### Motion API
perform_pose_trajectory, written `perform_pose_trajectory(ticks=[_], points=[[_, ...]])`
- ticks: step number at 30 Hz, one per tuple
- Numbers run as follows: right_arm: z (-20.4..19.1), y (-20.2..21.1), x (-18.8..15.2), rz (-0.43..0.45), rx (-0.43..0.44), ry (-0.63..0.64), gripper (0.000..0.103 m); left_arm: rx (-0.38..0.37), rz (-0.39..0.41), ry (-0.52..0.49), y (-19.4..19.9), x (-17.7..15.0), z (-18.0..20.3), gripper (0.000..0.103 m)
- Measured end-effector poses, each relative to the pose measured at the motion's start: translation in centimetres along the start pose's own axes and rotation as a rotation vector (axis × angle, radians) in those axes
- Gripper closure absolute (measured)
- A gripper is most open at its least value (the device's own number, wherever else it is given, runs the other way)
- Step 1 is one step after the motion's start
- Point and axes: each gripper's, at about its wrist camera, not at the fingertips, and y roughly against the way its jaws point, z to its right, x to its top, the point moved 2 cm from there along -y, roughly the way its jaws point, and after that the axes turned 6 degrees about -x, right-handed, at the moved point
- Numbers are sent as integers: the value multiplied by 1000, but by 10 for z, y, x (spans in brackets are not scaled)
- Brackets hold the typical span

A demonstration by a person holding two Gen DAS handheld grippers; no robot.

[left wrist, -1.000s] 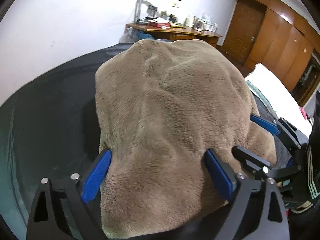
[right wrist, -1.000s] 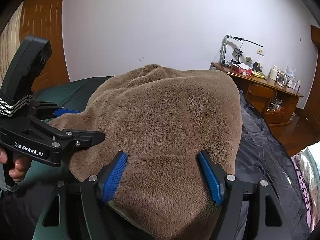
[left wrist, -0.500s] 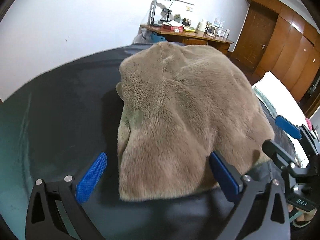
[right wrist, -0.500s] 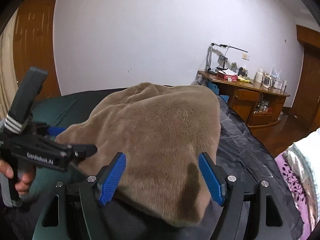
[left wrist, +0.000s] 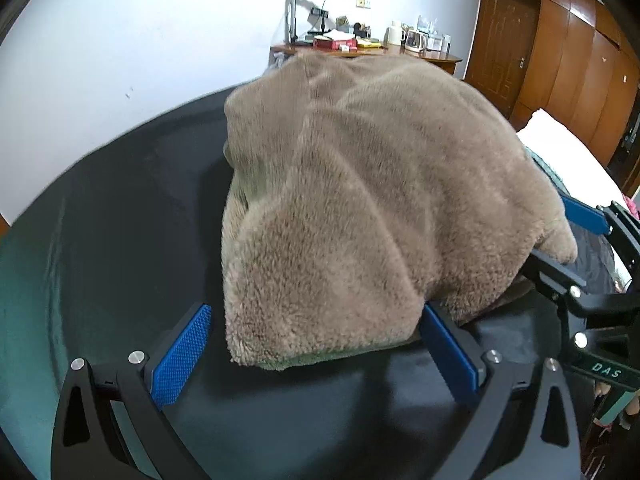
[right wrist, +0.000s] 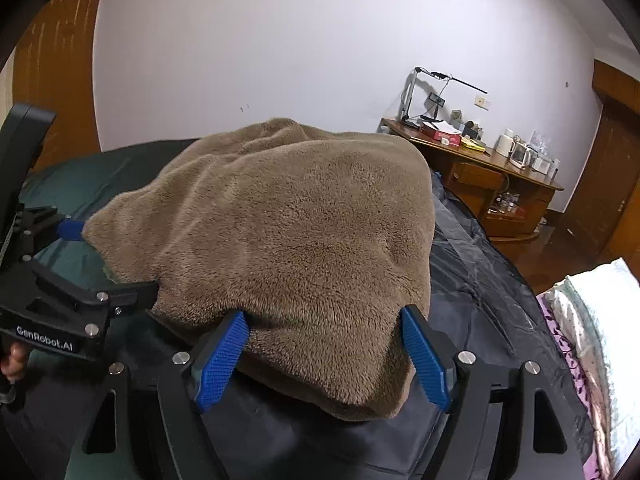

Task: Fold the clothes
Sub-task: 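Lower the fleece bundle onto the bed with both grippers, then open both grippers and release the fleece bundle on the bed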

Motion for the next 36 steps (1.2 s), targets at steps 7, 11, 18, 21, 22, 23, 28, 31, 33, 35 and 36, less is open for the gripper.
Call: perform_pose_trajectory(ticks=[7, 11, 18, 21, 22, 23, 28, 31, 33, 35, 36], points=[[-2, -3, -5, -16, -21, -6, 20, 18, -38, -20, -14, -15, 0, 1], [-5, -1, -8, -26, -36, 2, 18, 15, -42, -24, -11, -15, 2, 1], [-11, 1, -15, -57, -70, 17, 17, 14, -44, -12, -6, -18, 4, 1], [-10, 5, -17, -69, -72, 11, 17, 15, -47, -7, -3, -19, 5, 1], [-9, 7, -19, -71, -69, 4, 17, 16, -45, -4, 0, -20, 4, 1], [-7, 9, -21, -73, -67, -4, 17, 15, -36, -1, 3, -21, 4, 1], [15, 16, -40, -103, -108, -64, 17, 16, 34, 20, 31, -16, 0, 1], [26, 17, -49, -125, -114, -83, 17, -2, 80, 39, 52, -12, -4, 1], [30, 16, -52, -134, -113, -80, 17, -21, 113, 55, 64, -3, -8, 1], [32, 14, -53, -139, -112, -75, 17, -43, 142, 69, 76, 4, -10, 1], [32, 13, -53, -139, -111, -71, 17, -54, 156, 74, 82, 7, -9, 1]])
